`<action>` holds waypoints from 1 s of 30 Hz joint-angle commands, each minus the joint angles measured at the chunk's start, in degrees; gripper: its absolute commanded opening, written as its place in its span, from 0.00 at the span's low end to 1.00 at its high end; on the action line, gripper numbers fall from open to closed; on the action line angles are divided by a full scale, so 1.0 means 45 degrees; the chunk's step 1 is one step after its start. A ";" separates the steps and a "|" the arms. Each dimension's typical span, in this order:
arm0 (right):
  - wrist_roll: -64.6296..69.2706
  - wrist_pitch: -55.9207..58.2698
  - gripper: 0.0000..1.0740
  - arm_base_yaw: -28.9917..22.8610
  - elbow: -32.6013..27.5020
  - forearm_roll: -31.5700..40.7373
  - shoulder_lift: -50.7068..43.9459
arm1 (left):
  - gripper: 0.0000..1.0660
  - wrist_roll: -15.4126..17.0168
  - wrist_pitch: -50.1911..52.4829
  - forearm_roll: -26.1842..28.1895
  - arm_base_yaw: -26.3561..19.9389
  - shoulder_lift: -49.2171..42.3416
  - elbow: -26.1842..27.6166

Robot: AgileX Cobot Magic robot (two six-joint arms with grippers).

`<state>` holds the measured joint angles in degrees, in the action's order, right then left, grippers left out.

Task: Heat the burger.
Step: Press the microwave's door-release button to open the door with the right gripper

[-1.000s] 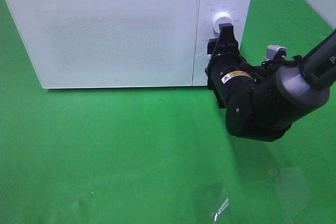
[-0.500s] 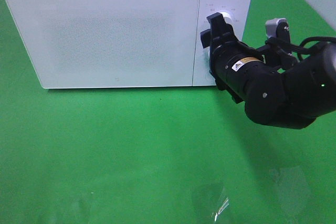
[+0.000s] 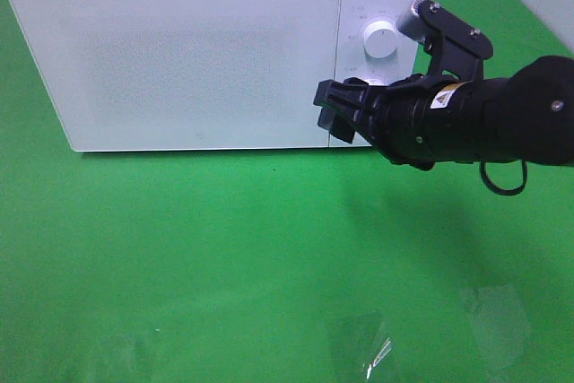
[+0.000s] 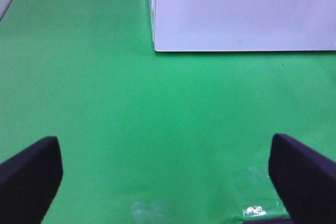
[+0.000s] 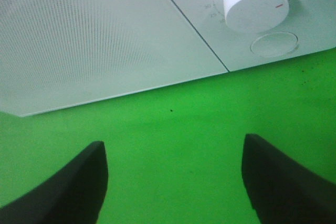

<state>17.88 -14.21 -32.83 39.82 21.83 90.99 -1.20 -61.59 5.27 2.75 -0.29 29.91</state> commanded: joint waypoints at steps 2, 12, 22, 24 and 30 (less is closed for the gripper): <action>-0.0573 0.2241 0.64 0.0573 0.0025 -0.2190 -0.1070 | 0.95 -0.0038 0.0051 0.0051 -0.0025 -0.0204 -0.0064; -0.0573 0.7627 0.68 0.1070 0.0025 -0.5602 -0.4889 | 0.95 -0.0038 0.0051 0.0051 -0.0025 -0.0204 -0.0064; -0.1197 1.1777 0.71 0.1031 0.0025 -0.5602 -0.8047 | 0.95 -0.0038 0.0051 0.0051 -0.0025 -0.0204 -0.0064; -0.1184 1.2058 0.71 0.1031 0.0025 -0.5551 -0.8302 | 0.95 -0.0038 0.0051 0.0051 -0.0025 -0.0204 -0.0064; -0.1184 1.3560 0.71 0.1031 0.0000 -0.5564 -1.0122 | 0.95 -0.0038 0.0051 0.0051 -0.0025 -0.0204 -0.0064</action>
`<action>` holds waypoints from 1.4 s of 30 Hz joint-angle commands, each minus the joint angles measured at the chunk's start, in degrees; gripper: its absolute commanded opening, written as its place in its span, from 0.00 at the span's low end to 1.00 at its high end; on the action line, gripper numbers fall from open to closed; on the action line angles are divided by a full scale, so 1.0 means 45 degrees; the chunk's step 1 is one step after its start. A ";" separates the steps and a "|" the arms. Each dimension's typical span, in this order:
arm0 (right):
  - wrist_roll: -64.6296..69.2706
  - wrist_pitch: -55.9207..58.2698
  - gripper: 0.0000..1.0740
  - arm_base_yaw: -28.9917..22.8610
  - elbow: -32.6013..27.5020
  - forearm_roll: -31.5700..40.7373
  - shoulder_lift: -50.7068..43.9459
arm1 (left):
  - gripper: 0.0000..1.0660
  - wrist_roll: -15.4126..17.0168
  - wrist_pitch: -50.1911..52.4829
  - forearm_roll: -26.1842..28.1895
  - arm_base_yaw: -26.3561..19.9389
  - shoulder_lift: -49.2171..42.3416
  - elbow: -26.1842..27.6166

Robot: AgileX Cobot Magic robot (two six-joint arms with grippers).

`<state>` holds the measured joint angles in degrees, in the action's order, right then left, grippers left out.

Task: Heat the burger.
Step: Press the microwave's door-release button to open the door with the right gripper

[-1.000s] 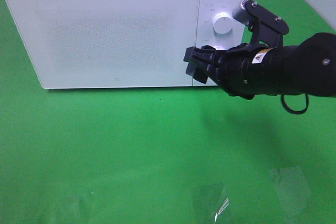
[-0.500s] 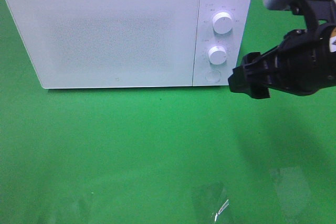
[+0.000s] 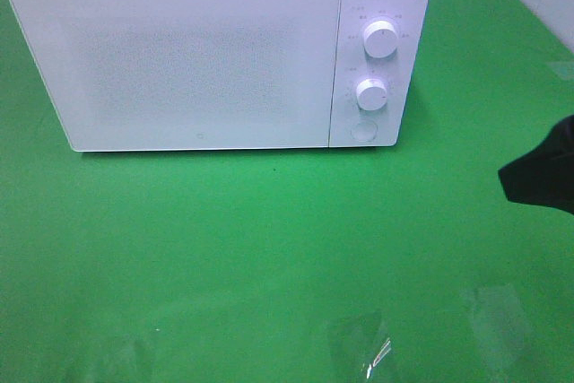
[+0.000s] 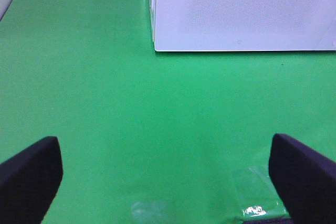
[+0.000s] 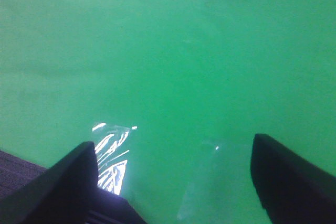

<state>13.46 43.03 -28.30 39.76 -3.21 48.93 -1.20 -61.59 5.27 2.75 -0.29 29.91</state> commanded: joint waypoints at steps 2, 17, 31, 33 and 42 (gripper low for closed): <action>-0.0216 0.1324 0.71 0.0025 0.0013 -0.0051 -0.1426 | 0.95 -0.0038 0.0051 0.0051 -0.0025 -0.0204 -0.0064; -0.1553 0.2228 0.71 0.2928 -0.0891 -0.0051 -0.7207 | 0.94 -0.0038 0.0051 0.0051 -0.0025 -0.0204 -0.0064; -0.1350 0.2381 0.71 0.4787 -0.2355 0.0051 -0.9982 | 0.94 -0.0038 0.0051 0.0051 -0.0025 -0.0204 -0.0064; -0.1286 0.2521 0.71 0.4966 -0.2483 0.0038 -1.0288 | 0.94 -0.0038 0.0051 0.0051 -0.0025 -0.0204 -0.0064; -0.1299 0.2636 0.71 0.5551 -0.2585 0.0051 -1.1255 | 0.94 -0.0038 0.0051 0.0051 -0.0025 -0.0204 -0.0064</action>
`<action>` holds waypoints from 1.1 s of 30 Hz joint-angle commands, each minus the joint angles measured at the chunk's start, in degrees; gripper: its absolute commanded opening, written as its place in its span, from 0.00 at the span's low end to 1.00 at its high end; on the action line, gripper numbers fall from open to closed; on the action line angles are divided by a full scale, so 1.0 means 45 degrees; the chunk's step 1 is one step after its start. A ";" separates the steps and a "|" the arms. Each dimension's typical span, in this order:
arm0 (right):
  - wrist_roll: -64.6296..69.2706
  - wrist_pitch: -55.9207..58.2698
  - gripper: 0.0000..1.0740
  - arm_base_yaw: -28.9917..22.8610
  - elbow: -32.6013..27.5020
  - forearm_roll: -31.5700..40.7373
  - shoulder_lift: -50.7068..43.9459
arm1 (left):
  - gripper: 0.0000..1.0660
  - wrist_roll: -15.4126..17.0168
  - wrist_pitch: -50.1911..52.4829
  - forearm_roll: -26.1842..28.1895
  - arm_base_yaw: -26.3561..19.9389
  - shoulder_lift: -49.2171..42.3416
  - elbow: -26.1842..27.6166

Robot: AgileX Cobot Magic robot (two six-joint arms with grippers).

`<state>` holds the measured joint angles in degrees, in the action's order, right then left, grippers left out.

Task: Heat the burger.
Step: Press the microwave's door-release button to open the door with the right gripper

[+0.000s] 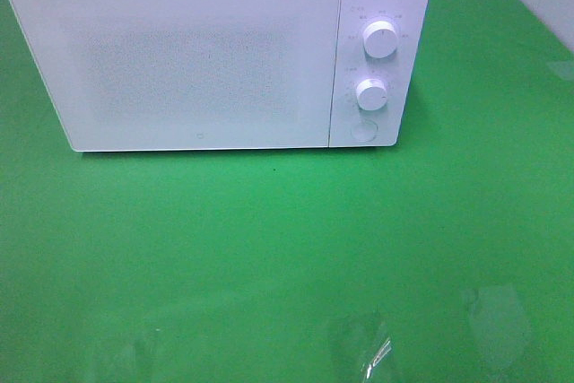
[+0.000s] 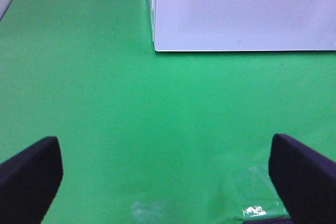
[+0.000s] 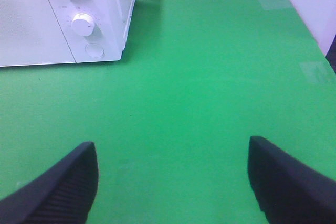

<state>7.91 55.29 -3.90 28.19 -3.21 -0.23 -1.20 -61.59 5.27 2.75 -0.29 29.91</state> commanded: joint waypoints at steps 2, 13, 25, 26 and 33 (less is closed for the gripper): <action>-0.0064 -0.0089 0.71 0.0127 -0.0013 0.0051 -0.0331 | 0.94 -0.0038 0.0051 0.0051 -0.0025 -0.0204 -0.0064; -0.0064 -0.0102 0.71 0.0127 0.0013 0.0013 -0.0331 | 0.94 -0.0038 0.0051 0.0051 -0.0025 -0.0204 -0.0064; -0.0166 -0.0191 0.71 0.0127 0.0382 -0.0013 0.0178 | 0.94 -0.0038 0.0051 0.0051 -0.0025 -0.0204 -0.0064; -0.0166 -0.0433 0.71 0.0127 0.0547 -0.0013 0.0547 | 0.94 -0.0038 0.0051 0.0051 -0.0025 -0.0204 -0.0064; -0.0166 -0.2203 0.71 0.0089 0.0573 -0.0013 0.1783 | 0.94 -0.0038 0.0051 0.0051 -0.0025 -0.0204 -0.0064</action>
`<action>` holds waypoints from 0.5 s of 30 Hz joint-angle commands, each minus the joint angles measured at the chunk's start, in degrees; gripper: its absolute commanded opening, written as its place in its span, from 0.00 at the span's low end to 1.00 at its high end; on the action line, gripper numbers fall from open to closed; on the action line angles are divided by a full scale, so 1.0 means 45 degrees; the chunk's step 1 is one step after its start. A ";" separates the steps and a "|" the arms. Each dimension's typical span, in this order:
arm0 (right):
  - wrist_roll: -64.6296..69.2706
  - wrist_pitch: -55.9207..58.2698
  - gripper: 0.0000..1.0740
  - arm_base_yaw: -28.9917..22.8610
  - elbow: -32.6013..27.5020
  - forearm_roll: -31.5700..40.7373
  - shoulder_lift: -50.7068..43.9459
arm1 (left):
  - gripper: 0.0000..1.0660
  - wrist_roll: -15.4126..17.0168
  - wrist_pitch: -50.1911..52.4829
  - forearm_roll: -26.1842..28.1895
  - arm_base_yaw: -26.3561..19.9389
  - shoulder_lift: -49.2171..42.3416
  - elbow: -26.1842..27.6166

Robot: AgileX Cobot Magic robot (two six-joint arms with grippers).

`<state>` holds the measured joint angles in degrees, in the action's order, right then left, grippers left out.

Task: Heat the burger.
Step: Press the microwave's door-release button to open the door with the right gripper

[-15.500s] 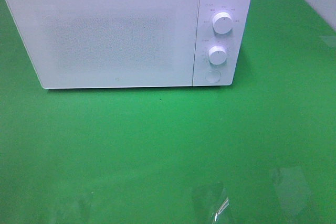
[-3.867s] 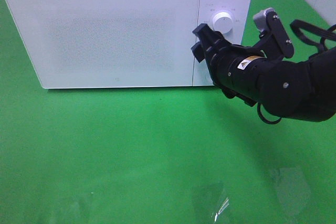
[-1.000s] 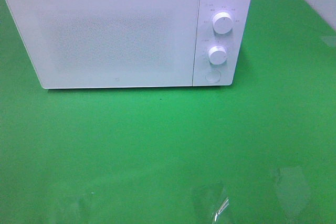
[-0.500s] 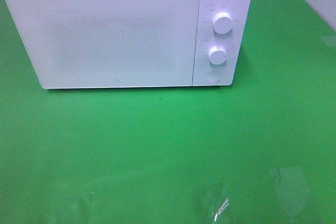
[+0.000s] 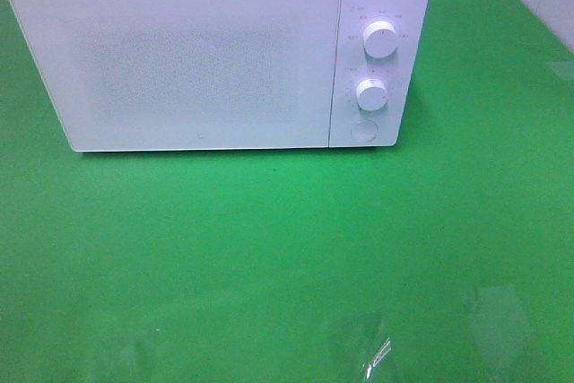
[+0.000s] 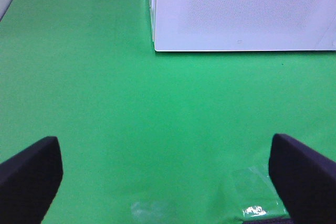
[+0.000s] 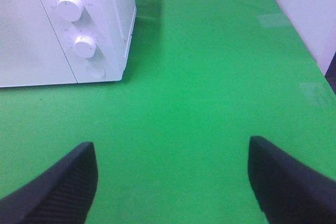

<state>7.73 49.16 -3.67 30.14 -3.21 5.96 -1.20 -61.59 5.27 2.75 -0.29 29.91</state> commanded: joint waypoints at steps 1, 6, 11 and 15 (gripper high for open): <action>-0.0127 -0.0840 0.71 0.0038 0.0140 -0.0013 0.0407 | 0.94 -0.0038 0.0051 0.0051 -0.0025 -0.0204 -0.0064; -0.0127 -0.2508 0.71 0.0038 0.0038 -0.0013 0.1719 | 0.94 -0.0038 0.0051 0.0051 -0.0025 -0.0204 -0.0064; -0.0127 -0.4202 0.71 0.0038 -0.0216 -0.0013 0.2890 | 0.94 -0.0038 0.0051 0.0051 -0.0025 -0.0204 -0.0064; -0.0127 -0.5271 0.71 0.0038 -0.0369 0.0000 0.3934 | 0.94 -0.0038 0.0051 0.0051 -0.0025 -0.0204 -0.0064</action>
<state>7.73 27.04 -3.67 28.65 -3.21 23.55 -1.20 -61.59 5.27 2.75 -0.29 29.91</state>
